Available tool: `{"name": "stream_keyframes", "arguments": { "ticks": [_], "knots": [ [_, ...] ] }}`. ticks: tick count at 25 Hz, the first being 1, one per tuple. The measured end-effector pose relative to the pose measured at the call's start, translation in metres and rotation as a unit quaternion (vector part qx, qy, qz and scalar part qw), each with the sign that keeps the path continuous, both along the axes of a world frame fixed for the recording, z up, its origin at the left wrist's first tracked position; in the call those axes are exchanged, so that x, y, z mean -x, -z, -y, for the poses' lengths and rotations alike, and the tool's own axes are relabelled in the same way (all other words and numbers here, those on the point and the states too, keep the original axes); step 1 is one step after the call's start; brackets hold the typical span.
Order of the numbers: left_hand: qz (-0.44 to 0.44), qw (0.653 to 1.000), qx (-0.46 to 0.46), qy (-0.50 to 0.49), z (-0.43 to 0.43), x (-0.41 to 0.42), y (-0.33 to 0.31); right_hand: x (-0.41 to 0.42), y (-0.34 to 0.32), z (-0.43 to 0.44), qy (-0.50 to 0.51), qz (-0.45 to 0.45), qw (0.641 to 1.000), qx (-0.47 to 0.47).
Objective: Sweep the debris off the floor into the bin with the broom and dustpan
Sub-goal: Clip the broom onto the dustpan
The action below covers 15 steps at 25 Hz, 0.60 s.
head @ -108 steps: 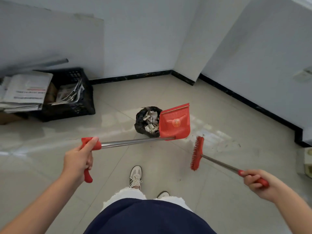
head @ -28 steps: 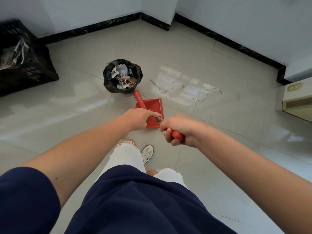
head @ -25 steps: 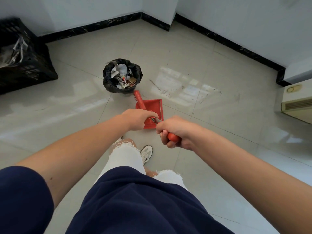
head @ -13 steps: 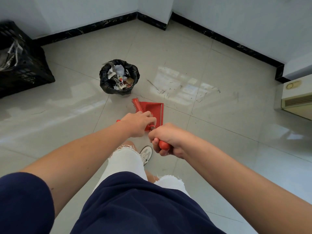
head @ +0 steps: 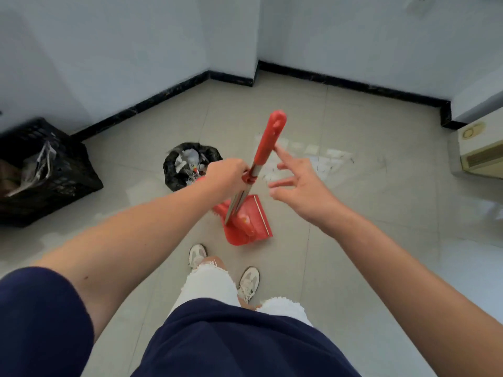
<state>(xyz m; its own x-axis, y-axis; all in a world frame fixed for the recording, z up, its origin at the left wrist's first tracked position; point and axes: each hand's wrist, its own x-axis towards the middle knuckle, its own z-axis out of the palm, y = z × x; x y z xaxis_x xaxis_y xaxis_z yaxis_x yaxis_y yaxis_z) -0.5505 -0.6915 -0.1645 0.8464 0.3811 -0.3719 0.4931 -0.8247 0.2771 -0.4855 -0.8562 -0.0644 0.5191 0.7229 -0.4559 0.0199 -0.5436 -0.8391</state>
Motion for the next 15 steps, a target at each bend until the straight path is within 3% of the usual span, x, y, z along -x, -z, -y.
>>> {"name": "stream_keyframes", "arguments": {
  "ticks": [8, 11, 15],
  "knots": [
    [0.093, 0.996, -0.007, -0.008, -0.076, -0.105, -0.125, -0.118, -0.099, -0.093, 0.019, 0.198, 0.967, -0.156],
    [0.16, 0.987, -0.035, -0.006, -0.128, -0.144, -0.159, -0.156, -0.125, -0.153, 0.035, 0.219, 0.952, -0.209],
    [0.183, 0.98, -0.074, 0.028, -0.206, -0.202, -0.19, -0.208, -0.151, -0.242, 0.032, 0.223, 0.95, -0.218]
  ]
}}
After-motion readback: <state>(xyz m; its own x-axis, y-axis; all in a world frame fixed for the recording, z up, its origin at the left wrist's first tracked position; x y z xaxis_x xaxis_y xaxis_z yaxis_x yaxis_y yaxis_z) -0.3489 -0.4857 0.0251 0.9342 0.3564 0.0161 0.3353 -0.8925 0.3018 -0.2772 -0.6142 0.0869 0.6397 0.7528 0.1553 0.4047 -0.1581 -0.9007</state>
